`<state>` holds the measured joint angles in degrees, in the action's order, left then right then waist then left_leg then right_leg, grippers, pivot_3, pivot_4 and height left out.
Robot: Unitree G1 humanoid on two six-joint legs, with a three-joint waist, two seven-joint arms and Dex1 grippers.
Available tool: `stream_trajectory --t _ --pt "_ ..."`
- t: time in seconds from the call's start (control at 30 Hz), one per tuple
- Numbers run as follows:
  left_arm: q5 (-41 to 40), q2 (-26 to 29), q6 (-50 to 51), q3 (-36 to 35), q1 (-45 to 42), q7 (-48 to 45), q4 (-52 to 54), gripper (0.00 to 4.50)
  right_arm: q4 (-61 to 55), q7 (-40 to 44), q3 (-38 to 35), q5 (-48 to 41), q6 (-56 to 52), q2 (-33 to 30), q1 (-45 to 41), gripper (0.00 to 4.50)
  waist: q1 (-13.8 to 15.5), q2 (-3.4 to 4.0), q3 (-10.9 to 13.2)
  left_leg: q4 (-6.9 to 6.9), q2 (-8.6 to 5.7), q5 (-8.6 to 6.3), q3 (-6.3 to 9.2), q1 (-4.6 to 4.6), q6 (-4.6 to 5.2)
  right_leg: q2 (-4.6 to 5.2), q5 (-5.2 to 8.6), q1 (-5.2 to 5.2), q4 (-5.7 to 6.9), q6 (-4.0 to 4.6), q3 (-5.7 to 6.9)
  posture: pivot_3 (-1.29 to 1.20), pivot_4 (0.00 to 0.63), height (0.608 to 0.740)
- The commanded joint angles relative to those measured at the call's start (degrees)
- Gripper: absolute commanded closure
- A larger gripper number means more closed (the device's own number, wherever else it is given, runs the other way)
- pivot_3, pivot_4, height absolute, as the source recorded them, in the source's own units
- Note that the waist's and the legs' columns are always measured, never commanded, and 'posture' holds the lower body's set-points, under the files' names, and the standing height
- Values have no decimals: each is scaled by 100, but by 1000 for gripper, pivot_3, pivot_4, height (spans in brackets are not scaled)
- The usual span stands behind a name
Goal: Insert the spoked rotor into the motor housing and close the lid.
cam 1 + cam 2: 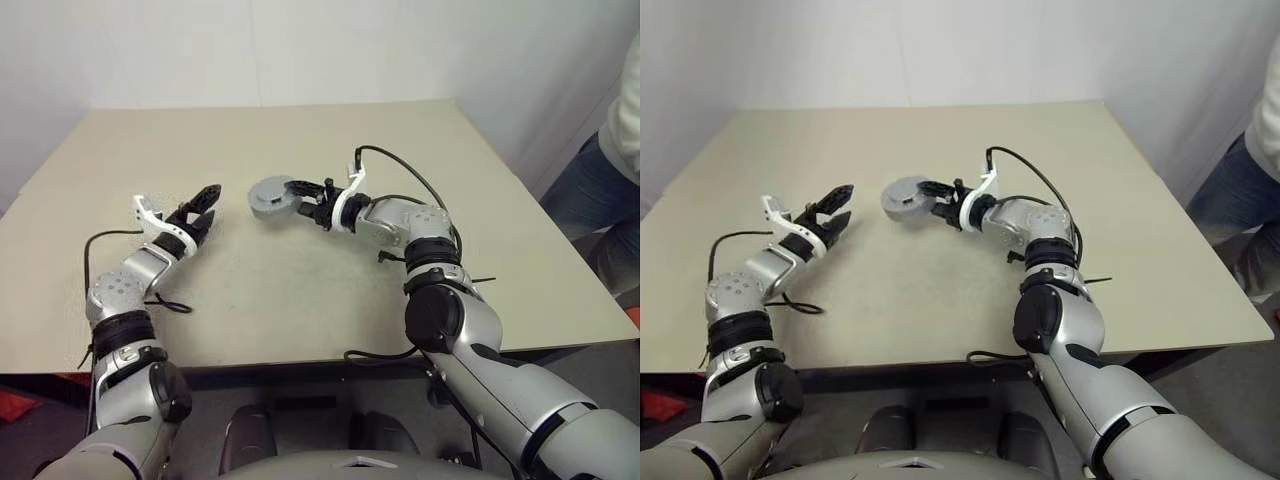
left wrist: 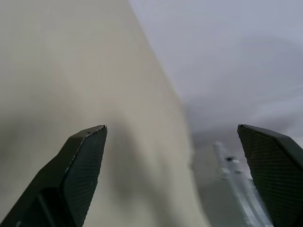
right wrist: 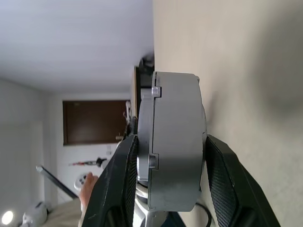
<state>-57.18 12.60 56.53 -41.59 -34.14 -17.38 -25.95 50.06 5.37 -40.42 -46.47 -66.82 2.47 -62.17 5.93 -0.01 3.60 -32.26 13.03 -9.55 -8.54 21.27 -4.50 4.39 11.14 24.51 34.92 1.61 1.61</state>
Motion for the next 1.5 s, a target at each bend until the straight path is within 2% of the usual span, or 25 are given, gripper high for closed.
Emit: stream_trajectory --t 0.03,0.47,0.67,0.77,0.9,0.93,1.13,1.23,1.47,1.5 --pt "-613 -117 537 -57 -234 24 -133 20 -531 125 17 -436 -246 59 -187 2460 8 0 0 -1 0 0 0 0 0 0 -1 0 0 0 0 0 0 740" --pt "-925 -421 1066 471 -343 -288 -136 20 -988 -25 99 -484 -390 127 67 2460 25 -1 0 -5 2 1 0 1 -2 0 -14 -1 -2 -11 0 0 0 740" --pt "-618 -506 472 692 -571 -472 -397 20 -1096 -51 128 -480 -368 138 125 2460 24 -2 1 -7 2 2 1 1 -2 0 -15 -2 -1 -10 0 0 0 740" --pt "-649 -558 292 665 -649 -526 -541 639 -1129 -65 154 -455 -346 131 153 2460 24 -2 1 -8 0 2 1 -2 -3 1 -15 -7 -2 -10 -1 0 0 740" --pt "-688 -570 231 676 -647 -576 -555 1887 -1148 -85 173 -428 -311 114 194 2460 26 -2 1 -8 0 2 2 -1 -2 1 -23 -7 -2 -22 -1 0 0 740" --pt "-707 -568 224 666 -643 -579 -561 2063 -1144 -91 181 -426 -297 108 203 2460 25 -2 1 -8 0 2 2 -1 -2 1 -23 -7 -2 -22 -1 0 0 740" --pt "-730 -547 198 669 -614 -537 -586 2163 -1144 -83 343 -339 -198 73 240 2460 25 -2 0 -12 0 2 2 -2 -2 1 -24 -7 -1 -21 -2 0 0 740" --pt "-674 -565 167 705 -617 -488 -592 2163 -1268 174 539 -313 -124 58 329 2460 26 -2 1 -14 0 2 2 -2 -2 1 -24 -10 -1 -20 -2 0 0 740" --pt "-607 -571 64 733 -582 -461 -568 2163 -1252 48 914 113 539 -25 431 139 30 -2 1 -20 0 2 3 -2 -2 2 -25 -12 0 -18 -2 0 0 740" --pt "-585 -569 29 736 -576 -459 -561 2163 -1251 64 976 174 609 -37 445 65 30 -2 1 -21 0 2 3 -2 -2 2 -25 -12 0 -18 -2 0 0 740"
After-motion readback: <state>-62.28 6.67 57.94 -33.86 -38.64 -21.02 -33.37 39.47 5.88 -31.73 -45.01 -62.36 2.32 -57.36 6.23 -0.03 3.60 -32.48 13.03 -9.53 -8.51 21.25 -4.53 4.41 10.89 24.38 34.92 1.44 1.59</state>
